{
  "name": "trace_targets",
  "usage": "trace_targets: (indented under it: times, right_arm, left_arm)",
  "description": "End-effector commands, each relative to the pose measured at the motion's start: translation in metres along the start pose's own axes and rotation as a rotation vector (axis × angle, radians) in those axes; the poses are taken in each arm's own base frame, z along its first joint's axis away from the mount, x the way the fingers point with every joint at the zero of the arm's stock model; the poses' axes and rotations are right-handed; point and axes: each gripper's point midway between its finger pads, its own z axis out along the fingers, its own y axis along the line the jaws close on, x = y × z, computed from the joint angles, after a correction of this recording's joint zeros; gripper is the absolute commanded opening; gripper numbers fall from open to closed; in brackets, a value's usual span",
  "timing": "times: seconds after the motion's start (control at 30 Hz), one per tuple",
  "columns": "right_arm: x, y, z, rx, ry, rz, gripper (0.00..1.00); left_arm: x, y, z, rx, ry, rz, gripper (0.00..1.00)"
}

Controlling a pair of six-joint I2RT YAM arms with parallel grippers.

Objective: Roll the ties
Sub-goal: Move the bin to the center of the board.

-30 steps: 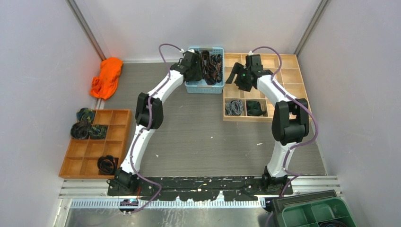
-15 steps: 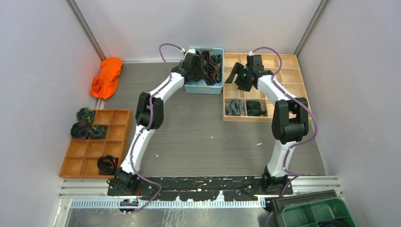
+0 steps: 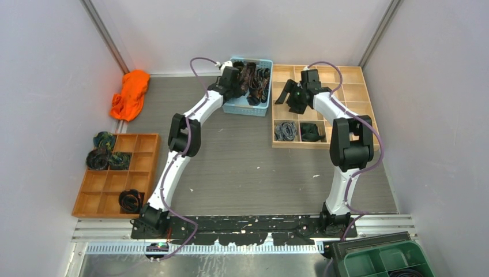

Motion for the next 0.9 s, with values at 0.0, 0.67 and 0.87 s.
trace_targets:
  times: [0.0, 0.67, 0.87]
  right_arm:
    - [-0.021, 0.011, -0.003, -0.043, -0.056, 0.003, 0.75]
    - [-0.033, 0.04, -0.032, -0.138, -0.085, -0.007, 0.54]
    - [-0.031, 0.061, -0.03, -0.147, -0.049, -0.086, 0.55]
  left_arm:
    - [-0.011, 0.004, 0.003, 0.018, -0.018, -0.037, 0.0]
    - [0.053, -0.064, -0.139, 0.171, 0.164, -0.045, 0.0]
    - [0.09, -0.05, -0.14, 0.132, 0.253, -0.064, 0.0]
